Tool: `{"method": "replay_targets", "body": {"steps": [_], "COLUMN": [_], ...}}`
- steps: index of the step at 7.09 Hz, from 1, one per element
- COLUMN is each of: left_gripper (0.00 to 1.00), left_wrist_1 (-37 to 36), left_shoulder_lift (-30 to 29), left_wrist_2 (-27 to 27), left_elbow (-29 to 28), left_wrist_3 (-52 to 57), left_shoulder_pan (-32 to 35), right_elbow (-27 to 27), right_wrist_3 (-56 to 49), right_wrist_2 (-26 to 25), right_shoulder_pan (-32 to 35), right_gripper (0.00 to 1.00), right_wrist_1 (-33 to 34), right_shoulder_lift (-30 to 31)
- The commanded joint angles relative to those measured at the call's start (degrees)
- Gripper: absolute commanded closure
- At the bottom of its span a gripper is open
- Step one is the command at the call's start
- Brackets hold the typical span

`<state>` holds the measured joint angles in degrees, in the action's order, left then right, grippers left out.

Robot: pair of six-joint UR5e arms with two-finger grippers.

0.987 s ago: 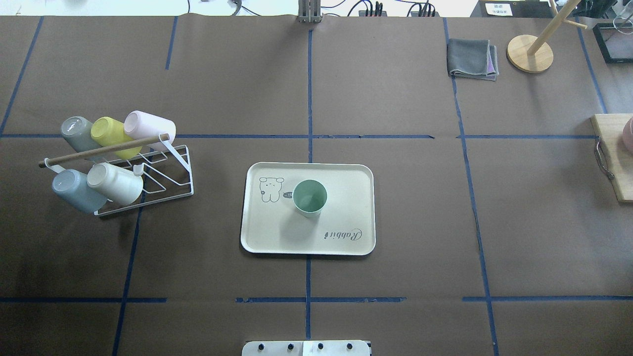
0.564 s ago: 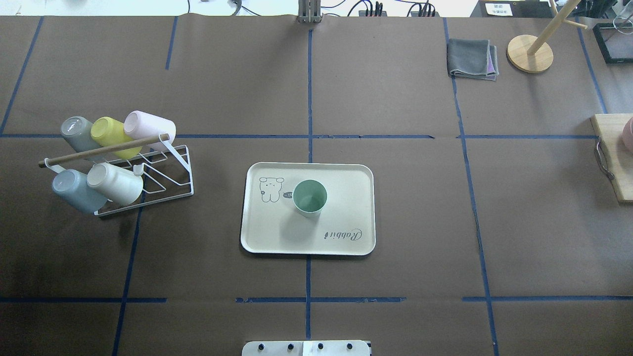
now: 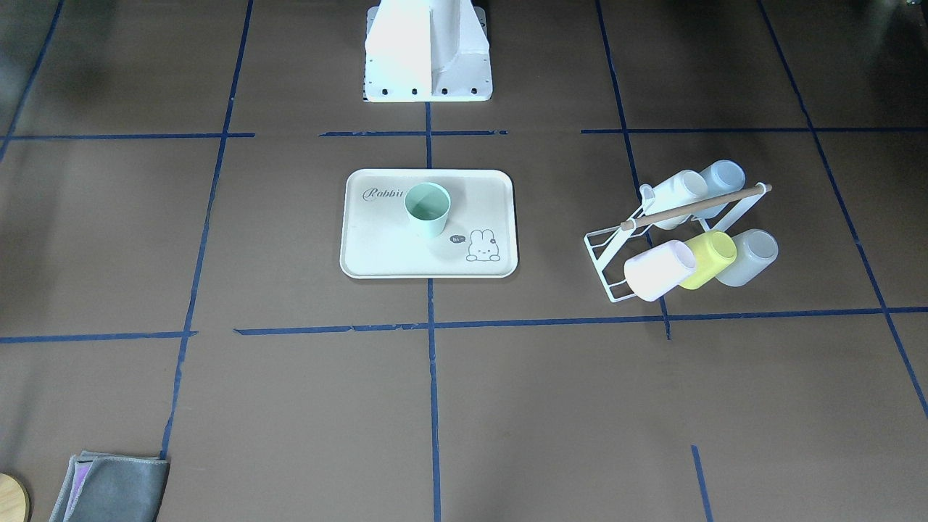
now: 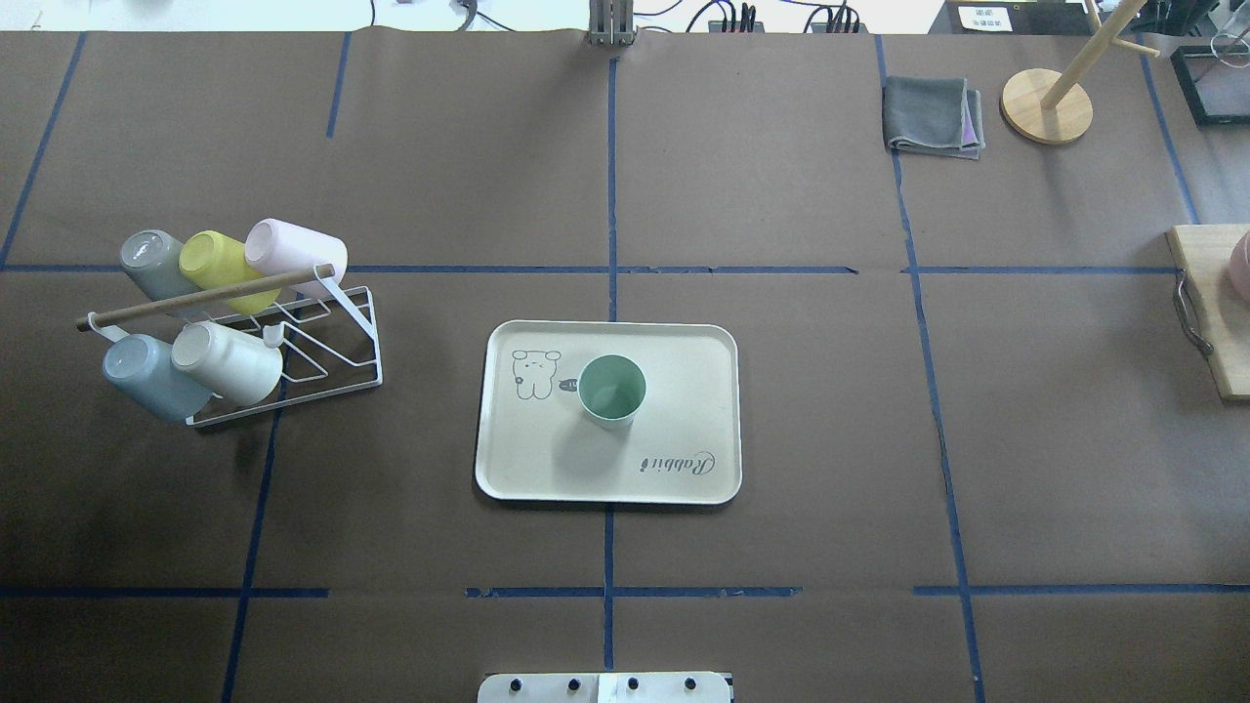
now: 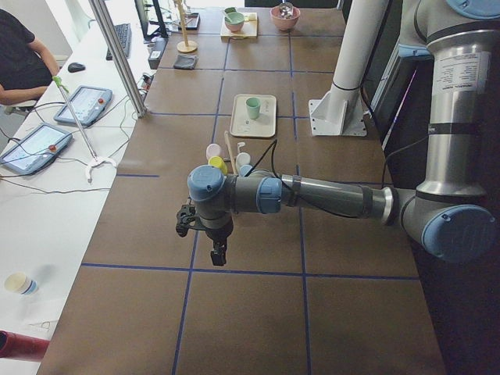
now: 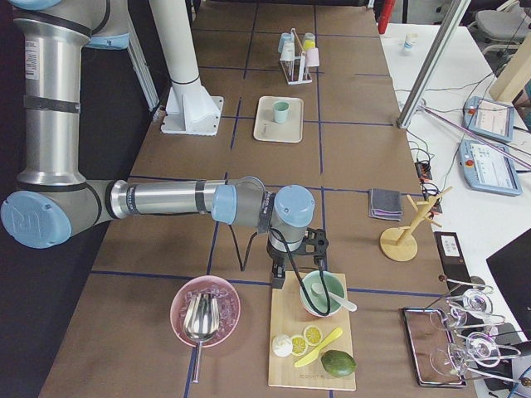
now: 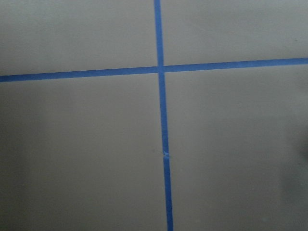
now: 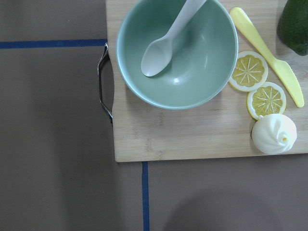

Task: Pick up and place green cup on tray

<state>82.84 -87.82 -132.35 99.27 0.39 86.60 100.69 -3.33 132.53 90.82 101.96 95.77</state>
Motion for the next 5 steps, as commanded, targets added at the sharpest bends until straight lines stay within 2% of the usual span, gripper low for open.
{"method": "replay_targets", "body": {"steps": [1, 5], "left_gripper": [0.0, 0.0], "left_wrist_1": [0.0, -0.3], "left_shoulder_lift": [0.1, 0.0], "left_wrist_2": [0.4, 0.0], "left_elbow": [0.3, 0.9], "left_wrist_3": [0.1, 0.6], "left_shoulder_pan": [0.1, 0.0], "right_elbow": [-0.1, -0.6], "right_wrist_3": [-0.4, -1.1], "right_wrist_2": [0.5, 2.2], "right_shoulder_pan": [0.1, 0.1], "right_gripper": [0.0, 0.0], "right_wrist_1": [0.1, 0.1], "right_shoulder_lift": [0.2, 0.3]}}
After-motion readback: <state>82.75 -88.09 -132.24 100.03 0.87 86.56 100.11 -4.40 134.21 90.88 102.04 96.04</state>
